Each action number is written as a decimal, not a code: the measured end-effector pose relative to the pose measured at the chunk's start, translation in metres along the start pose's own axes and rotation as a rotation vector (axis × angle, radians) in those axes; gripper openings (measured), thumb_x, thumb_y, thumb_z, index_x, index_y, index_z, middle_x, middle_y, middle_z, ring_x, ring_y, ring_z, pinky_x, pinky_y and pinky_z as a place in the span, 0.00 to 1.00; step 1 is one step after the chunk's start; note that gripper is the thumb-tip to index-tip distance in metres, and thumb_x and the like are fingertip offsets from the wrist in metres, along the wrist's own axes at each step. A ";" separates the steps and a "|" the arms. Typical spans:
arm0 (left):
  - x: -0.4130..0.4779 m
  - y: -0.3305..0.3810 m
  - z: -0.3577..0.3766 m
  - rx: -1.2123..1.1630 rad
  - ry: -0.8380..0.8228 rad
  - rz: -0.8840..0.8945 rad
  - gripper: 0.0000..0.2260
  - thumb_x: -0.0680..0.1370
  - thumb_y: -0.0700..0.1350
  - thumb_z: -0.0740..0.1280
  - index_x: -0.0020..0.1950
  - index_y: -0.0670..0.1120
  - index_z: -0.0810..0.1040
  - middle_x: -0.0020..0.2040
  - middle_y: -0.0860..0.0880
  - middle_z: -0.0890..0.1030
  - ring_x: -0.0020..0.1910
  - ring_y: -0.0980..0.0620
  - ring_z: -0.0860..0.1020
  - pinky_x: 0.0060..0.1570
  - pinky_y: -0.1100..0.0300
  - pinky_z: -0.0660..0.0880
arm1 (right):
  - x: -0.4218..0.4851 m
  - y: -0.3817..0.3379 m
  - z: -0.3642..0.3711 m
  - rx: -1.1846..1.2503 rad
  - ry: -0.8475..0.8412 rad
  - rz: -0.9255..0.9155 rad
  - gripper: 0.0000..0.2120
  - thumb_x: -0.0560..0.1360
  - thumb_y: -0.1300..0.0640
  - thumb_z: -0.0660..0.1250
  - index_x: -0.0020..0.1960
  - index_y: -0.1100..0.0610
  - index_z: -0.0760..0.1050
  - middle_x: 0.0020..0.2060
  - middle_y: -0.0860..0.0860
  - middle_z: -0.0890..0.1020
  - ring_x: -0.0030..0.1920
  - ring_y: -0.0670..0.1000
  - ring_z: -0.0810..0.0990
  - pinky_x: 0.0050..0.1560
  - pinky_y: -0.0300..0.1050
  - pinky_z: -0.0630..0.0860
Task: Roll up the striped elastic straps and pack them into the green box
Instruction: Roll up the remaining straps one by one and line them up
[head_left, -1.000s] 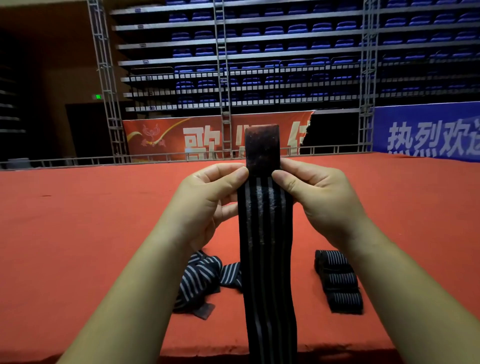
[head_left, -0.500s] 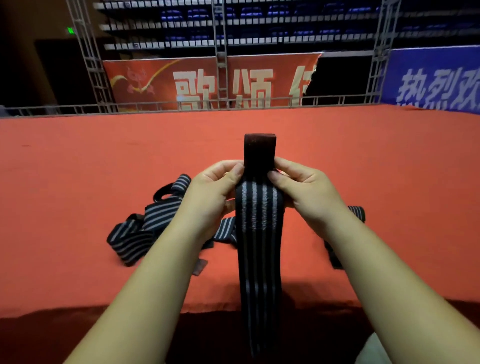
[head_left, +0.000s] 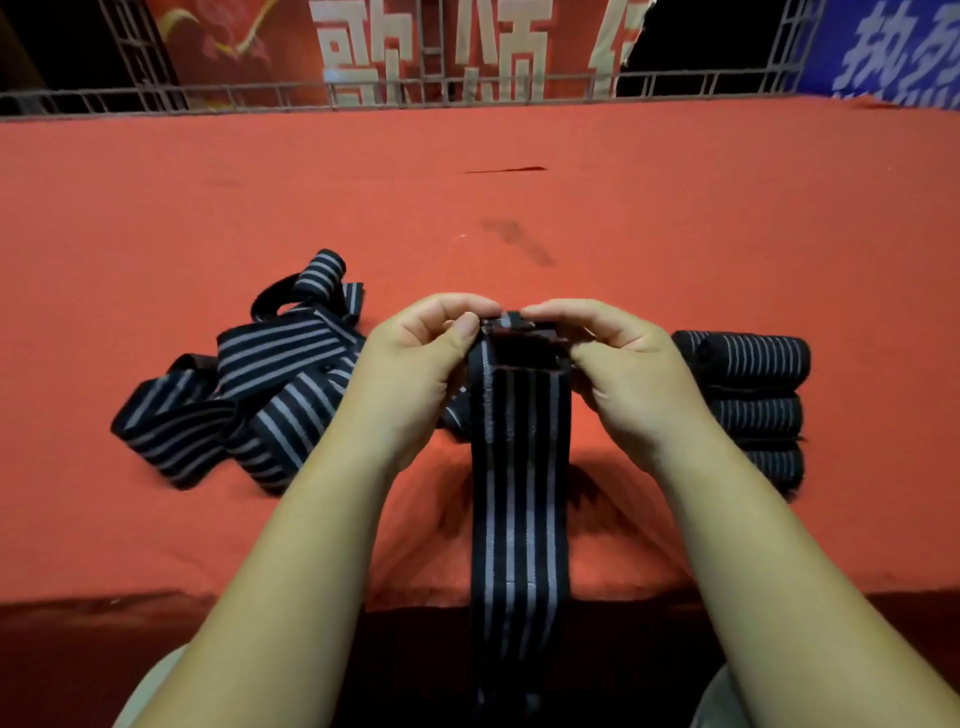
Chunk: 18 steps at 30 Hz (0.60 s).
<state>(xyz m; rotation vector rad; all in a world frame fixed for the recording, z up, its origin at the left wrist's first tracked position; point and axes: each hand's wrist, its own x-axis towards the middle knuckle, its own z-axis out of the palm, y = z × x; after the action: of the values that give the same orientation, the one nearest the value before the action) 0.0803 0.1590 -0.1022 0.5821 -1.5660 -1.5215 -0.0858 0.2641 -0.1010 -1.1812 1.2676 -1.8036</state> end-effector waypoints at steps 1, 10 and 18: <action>0.001 -0.004 -0.002 0.034 0.000 0.009 0.10 0.87 0.41 0.66 0.54 0.50 0.88 0.52 0.31 0.84 0.47 0.40 0.77 0.49 0.43 0.72 | 0.001 0.003 0.000 -0.020 0.005 -0.002 0.22 0.81 0.77 0.57 0.52 0.58 0.86 0.48 0.52 0.90 0.49 0.47 0.88 0.49 0.36 0.81; 0.016 -0.024 -0.012 -0.025 0.005 0.003 0.12 0.81 0.33 0.72 0.51 0.50 0.88 0.49 0.48 0.87 0.50 0.49 0.84 0.51 0.59 0.81 | 0.015 0.019 -0.009 -0.203 -0.051 -0.055 0.09 0.83 0.64 0.67 0.50 0.55 0.84 0.41 0.44 0.85 0.41 0.42 0.79 0.46 0.37 0.75; 0.011 -0.028 -0.010 -0.099 0.007 -0.128 0.10 0.83 0.40 0.72 0.63 0.38 0.84 0.59 0.40 0.88 0.60 0.44 0.87 0.60 0.52 0.83 | 0.014 0.031 -0.013 -0.204 -0.097 -0.096 0.13 0.80 0.69 0.73 0.56 0.52 0.79 0.45 0.48 0.83 0.47 0.47 0.81 0.54 0.44 0.79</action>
<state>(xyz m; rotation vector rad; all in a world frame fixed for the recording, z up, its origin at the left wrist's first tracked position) 0.0764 0.1398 -0.1269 0.6405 -1.4624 -1.6810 -0.1031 0.2462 -0.1272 -1.4467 1.3844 -1.6915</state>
